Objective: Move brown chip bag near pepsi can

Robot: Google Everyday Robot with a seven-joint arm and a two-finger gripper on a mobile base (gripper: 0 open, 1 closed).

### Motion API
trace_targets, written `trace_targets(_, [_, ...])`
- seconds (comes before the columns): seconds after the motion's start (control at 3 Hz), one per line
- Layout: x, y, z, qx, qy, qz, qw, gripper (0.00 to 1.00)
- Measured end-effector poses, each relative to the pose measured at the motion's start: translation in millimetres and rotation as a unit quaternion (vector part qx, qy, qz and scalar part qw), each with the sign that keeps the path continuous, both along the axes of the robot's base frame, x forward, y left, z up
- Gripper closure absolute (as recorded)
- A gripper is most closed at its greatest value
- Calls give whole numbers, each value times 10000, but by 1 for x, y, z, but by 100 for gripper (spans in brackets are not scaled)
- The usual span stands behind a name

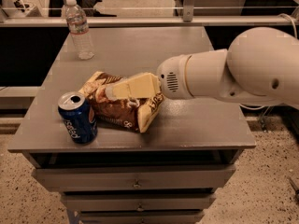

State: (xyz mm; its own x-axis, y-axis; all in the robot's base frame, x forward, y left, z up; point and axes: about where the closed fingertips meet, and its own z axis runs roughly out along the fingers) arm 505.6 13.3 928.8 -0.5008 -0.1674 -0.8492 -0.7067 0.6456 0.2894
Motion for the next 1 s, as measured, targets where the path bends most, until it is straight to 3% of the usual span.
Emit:
trace_targets(0.33, [22, -48, 21, -406, -487, -70, 9980, 0])
trace_targets(0.67, [56, -109, 55, -712, -1219, -318, 9895, 0])
trace_targets(1.0, [81, -155, 94, -933, -1920, -772, 9739, 0])
